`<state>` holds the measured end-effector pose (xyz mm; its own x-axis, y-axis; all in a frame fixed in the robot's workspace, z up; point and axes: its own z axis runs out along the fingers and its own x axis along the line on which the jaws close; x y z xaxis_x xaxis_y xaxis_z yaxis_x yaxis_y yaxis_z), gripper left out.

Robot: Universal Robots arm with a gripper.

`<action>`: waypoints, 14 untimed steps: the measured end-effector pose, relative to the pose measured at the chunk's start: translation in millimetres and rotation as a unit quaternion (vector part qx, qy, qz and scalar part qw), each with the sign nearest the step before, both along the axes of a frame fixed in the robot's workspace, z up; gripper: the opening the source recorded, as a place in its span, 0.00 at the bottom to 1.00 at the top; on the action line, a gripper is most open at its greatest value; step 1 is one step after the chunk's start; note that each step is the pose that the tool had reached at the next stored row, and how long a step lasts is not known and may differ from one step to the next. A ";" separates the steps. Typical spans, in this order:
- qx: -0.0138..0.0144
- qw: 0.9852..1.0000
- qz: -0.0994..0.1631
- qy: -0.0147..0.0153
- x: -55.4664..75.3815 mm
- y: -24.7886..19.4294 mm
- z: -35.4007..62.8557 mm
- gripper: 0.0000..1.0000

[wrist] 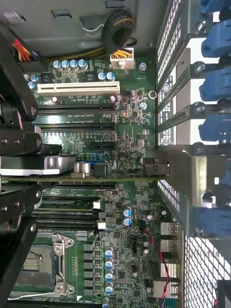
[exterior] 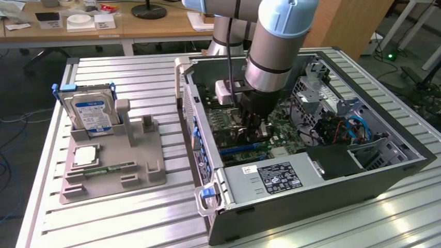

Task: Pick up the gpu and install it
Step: 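Insert the gpu into the slot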

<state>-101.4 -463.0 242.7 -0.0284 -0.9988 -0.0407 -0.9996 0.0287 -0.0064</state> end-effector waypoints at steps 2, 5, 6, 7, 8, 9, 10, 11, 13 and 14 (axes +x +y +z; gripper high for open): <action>0.000 1.000 0.000 0.000 -0.4 0.0 -0.5 0.28; 0.000 1.000 0.000 0.000 -1.2 0.0 -1.2 0.28; 0.000 1.000 0.000 0.000 -1.1 0.0 -1.3 0.28; 0.000 1.000 0.000 0.000 -1.2 0.0 -1.3 0.28; 0.000 1.000 0.000 0.000 -1.2 0.0 -1.3 0.28; 0.000 1.000 0.000 0.000 -1.2 0.0 -1.3 0.28; 0.000 1.000 0.000 0.000 -1.2 0.0 -1.3 0.28; 0.000 1.000 0.000 0.000 -1.2 0.0 -1.3 0.28; 0.000 1.000 0.000 0.000 -1.1 0.0 -1.3 0.28; 0.000 1.000 0.000 0.000 -1.2 0.0 -1.3 0.28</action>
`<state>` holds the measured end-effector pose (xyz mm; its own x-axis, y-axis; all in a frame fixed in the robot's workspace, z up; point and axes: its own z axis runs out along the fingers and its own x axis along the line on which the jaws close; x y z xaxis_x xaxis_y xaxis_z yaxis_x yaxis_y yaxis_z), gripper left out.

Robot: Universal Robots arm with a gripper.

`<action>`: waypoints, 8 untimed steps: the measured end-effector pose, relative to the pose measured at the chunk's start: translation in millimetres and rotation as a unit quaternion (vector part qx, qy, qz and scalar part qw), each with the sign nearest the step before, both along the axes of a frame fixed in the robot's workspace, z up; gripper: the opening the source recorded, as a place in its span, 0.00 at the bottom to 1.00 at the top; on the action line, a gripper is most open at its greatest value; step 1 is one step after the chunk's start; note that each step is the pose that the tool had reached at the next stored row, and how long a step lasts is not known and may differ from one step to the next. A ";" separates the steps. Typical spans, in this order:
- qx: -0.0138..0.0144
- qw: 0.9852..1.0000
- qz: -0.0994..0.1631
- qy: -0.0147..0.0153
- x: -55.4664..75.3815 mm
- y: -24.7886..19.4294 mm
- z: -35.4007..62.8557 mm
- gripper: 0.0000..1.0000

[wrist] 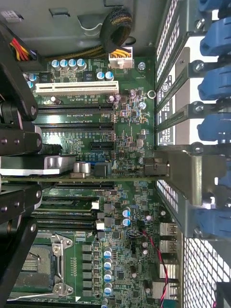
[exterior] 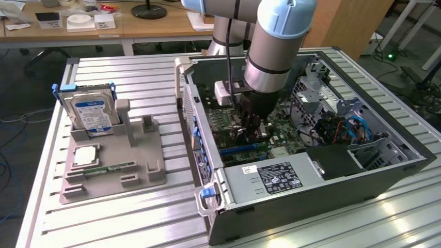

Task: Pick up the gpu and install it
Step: 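Insert the gpu into the slot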

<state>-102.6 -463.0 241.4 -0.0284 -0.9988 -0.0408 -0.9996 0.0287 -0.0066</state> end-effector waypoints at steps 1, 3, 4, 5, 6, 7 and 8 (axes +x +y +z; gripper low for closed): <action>0.000 1.000 0.000 0.000 0.0 0.0 0.0 0.28; 0.000 1.000 0.000 0.000 0.0 0.0 -0.4 0.28; 0.000 1.000 0.000 0.000 0.0 0.1 -1.2 0.28; 0.000 1.000 0.000 0.000 0.0 0.0 -2.3 0.28; 0.000 1.000 0.000 0.000 0.0 0.0 -3.5 0.28; 0.000 1.000 0.000 0.000 0.0 0.0 -4.8 0.28; 0.000 1.000 0.000 0.000 0.0 0.0 -5.7 0.28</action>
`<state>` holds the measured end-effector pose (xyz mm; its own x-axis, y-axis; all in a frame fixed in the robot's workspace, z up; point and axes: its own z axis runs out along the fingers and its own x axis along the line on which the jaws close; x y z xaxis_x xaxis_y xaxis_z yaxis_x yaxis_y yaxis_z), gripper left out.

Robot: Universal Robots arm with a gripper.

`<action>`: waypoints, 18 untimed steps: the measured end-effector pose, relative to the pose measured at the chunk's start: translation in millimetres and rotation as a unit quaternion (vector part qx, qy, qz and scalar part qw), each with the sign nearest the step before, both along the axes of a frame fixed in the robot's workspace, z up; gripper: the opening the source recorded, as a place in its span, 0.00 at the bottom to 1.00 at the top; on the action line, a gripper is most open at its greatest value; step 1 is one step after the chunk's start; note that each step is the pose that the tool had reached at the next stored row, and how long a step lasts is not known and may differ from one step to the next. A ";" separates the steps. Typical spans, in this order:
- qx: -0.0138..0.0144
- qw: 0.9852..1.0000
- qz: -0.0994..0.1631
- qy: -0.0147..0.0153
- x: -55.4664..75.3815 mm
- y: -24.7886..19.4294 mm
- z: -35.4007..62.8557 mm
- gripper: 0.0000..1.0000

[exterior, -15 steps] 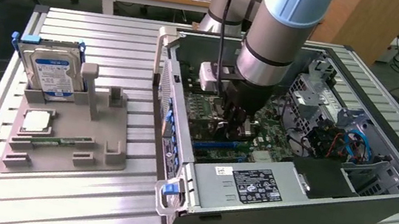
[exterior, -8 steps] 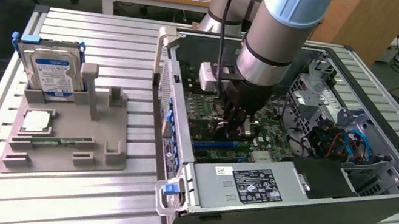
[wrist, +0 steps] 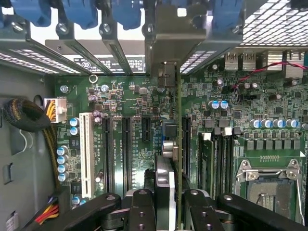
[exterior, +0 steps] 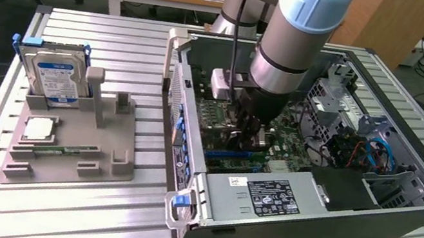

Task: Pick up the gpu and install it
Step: 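Insert the gpu into the slot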

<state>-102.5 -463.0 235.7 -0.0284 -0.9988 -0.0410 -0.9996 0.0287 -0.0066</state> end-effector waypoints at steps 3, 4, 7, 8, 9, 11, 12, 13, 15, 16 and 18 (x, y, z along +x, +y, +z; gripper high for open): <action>0.000 1.000 0.000 0.000 -0.1 -0.1 -1.0 0.28; 0.000 1.000 0.000 0.000 -0.3 0.0 -1.0 0.28; 0.000 1.000 0.000 0.000 -0.6 0.0 -1.1 0.28; 0.000 1.000 0.000 0.000 -0.5 0.0 -1.1 0.28; 0.000 1.000 0.000 0.000 -0.6 0.0 -1.1 0.28; 0.000 1.000 0.000 0.000 -0.6 0.0 -1.4 0.28; 0.000 1.000 0.000 0.000 -0.6 0.0 -1.6 0.28; -0.001 1.000 0.000 0.000 -0.6 0.1 -1.7 0.28; -0.003 1.000 0.000 0.000 -0.6 0.1 -2.1 0.28; -0.005 1.000 0.000 0.000 -0.7 0.3 -2.3 0.28; -0.008 1.000 0.000 0.000 -0.6 0.5 -2.6 0.28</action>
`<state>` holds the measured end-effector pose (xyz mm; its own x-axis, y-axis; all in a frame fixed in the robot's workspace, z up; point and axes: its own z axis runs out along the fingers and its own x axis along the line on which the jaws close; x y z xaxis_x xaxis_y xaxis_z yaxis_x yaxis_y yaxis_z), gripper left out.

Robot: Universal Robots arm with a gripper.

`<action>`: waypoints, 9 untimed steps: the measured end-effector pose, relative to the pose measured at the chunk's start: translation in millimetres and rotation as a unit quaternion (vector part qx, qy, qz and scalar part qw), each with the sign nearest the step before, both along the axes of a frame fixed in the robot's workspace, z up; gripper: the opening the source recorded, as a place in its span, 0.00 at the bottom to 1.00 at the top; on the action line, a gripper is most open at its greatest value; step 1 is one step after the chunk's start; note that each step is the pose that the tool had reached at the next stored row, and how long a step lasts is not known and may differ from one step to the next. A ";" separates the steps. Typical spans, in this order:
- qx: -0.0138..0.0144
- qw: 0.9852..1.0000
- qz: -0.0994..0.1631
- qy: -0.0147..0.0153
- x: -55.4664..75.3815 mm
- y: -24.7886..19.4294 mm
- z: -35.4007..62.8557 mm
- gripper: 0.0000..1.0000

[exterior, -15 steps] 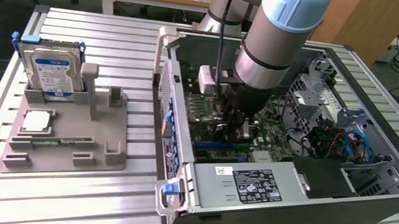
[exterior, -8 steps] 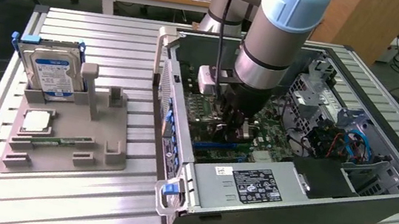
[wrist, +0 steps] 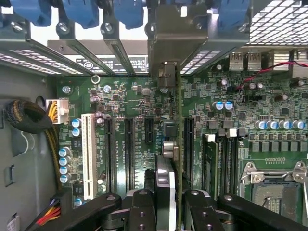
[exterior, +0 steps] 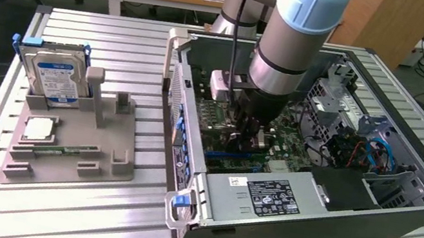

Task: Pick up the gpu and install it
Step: 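Insert the gpu into the slot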

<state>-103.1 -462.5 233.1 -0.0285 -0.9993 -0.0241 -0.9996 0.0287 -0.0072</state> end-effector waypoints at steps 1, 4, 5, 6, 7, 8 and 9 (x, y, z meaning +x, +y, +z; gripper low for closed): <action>0.000 1.000 0.000 0.000 0.0 0.0 0.0 0.28; 0.000 1.000 0.000 0.000 0.0 0.0 0.1 0.28; 0.000 1.000 0.000 0.000 -0.1 0.0 0.1 0.28; 0.000 1.000 0.000 0.000 0.1 0.3 0.0 0.28; 0.000 1.000 0.000 0.000 0.3 0.4 0.0 0.28; 0.000 1.000 0.000 0.000 0.3 0.5 0.0 0.28; 0.000 1.000 0.000 0.000 0.4 0.6 -0.1 0.28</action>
<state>-102.7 -461.8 233.0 -0.0286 -0.9993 -0.0238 -0.9996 0.0288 -0.0072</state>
